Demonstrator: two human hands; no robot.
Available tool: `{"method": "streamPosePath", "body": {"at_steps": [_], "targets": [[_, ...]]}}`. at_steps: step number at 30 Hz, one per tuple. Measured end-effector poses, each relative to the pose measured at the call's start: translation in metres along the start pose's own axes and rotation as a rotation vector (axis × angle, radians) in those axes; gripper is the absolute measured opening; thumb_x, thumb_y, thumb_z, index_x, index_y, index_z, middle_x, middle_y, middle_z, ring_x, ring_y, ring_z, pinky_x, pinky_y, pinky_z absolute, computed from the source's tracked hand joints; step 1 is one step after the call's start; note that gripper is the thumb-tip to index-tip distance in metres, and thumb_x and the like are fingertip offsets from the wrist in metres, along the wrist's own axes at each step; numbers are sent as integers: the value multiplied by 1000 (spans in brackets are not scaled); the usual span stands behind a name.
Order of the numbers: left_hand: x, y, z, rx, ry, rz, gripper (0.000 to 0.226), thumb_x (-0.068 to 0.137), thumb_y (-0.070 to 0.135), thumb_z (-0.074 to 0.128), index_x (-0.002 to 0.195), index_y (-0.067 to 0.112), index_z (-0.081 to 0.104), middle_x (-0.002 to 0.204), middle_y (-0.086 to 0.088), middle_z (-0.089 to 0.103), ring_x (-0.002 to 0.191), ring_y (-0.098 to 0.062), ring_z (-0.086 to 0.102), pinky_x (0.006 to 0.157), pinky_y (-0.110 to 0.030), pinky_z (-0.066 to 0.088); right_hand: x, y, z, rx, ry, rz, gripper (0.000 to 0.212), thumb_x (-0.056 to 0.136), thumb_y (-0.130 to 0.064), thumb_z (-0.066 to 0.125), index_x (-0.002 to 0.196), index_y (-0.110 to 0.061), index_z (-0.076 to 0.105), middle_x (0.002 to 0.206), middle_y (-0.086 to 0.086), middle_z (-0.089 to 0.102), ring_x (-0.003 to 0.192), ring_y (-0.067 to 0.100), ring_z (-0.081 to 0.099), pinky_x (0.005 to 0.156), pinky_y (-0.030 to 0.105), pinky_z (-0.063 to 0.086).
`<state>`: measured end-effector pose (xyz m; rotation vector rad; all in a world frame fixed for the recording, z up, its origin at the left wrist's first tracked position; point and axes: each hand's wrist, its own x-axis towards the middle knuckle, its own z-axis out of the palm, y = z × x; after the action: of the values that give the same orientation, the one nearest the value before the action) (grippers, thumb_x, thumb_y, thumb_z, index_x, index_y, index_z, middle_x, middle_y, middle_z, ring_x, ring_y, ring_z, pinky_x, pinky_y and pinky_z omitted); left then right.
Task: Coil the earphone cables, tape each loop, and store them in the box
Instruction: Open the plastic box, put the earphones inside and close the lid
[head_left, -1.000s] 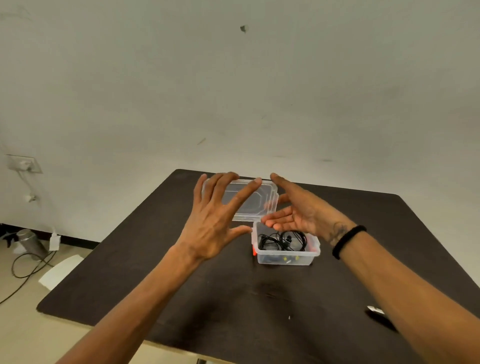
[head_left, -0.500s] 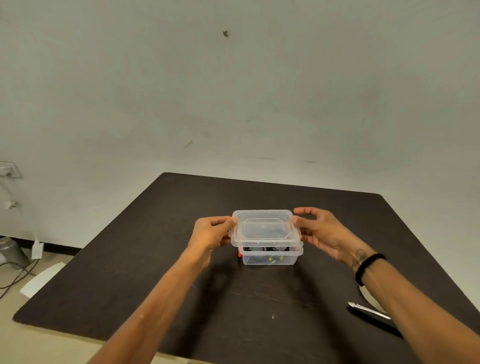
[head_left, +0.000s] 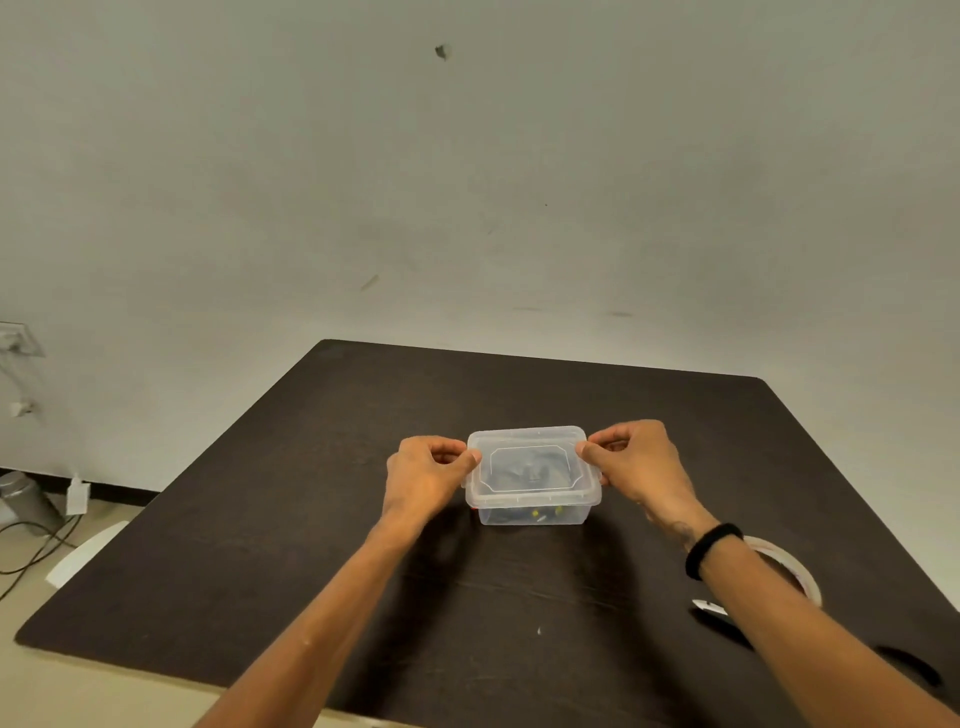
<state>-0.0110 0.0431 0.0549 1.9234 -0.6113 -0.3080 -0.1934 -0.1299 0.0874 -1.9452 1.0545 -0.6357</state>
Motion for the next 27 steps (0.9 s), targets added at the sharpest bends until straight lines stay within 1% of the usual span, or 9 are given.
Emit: {"method": "streamPosePath", "body": {"at_steps": [4,8,10,12,13,16,20,23,27], "targets": [[-3,0,4,-1,3,-2,23,89,35,81,106,19,80,95,8,77,87,-3,72,71,-14,55,2,0,4,-97,11,-29,10,96,-24,75,102,-16,77,93,-4,73,79,6,68,55,15,48],[-1,0,8,-5,-17,-35,24,89,37,80,107,22,77,98,8,75,89,-4,70,67,-12,52,7,7,8,-136,26,-22,11,96,-21,75,104,-15,79,99,0,75,83,6,67,61,16,49],[2,-2,9,-62,-54,-97,27,89,38,81,109,22,74,102,5,76,94,-10,72,76,-24,61,9,11,7,-104,15,-2,10,95,-24,75,101,-17,78,98,-2,74,85,7,67,64,20,53],[5,-6,9,-206,-145,-217,34,88,37,81,113,17,72,108,-3,77,97,-19,76,86,-39,64,12,18,6,7,-52,82,12,96,-26,75,99,-15,78,96,1,76,86,15,74,72,35,64],[6,-7,8,-289,-201,-281,36,88,35,82,115,13,72,109,-8,78,98,-22,77,88,-42,64,14,20,5,95,-114,159,17,97,-28,74,101,-11,77,96,5,78,87,21,77,77,42,66],[8,-3,0,-454,-292,-438,38,86,26,85,113,4,72,106,-14,79,99,-26,77,89,-42,64,14,19,-3,264,-274,358,32,99,-31,71,107,0,72,101,15,79,92,29,79,79,45,66],[14,8,-5,-499,-326,-545,37,81,16,88,109,-3,72,107,-19,77,104,-29,75,95,-42,61,14,18,-11,356,-340,463,40,93,-34,78,110,1,72,104,17,78,95,31,77,81,46,65],[14,13,-6,-466,-311,-551,36,78,13,89,106,-4,72,103,-19,77,98,-28,74,92,-39,61,10,19,-13,343,-317,478,40,87,-39,83,103,-3,74,93,11,78,85,24,75,81,43,65],[12,9,-2,-314,-140,-401,37,68,20,97,94,-1,79,87,-15,80,80,-27,79,80,-43,65,8,19,-5,233,-113,337,33,86,-37,85,91,-5,78,84,10,80,74,20,76,74,40,67]]}}
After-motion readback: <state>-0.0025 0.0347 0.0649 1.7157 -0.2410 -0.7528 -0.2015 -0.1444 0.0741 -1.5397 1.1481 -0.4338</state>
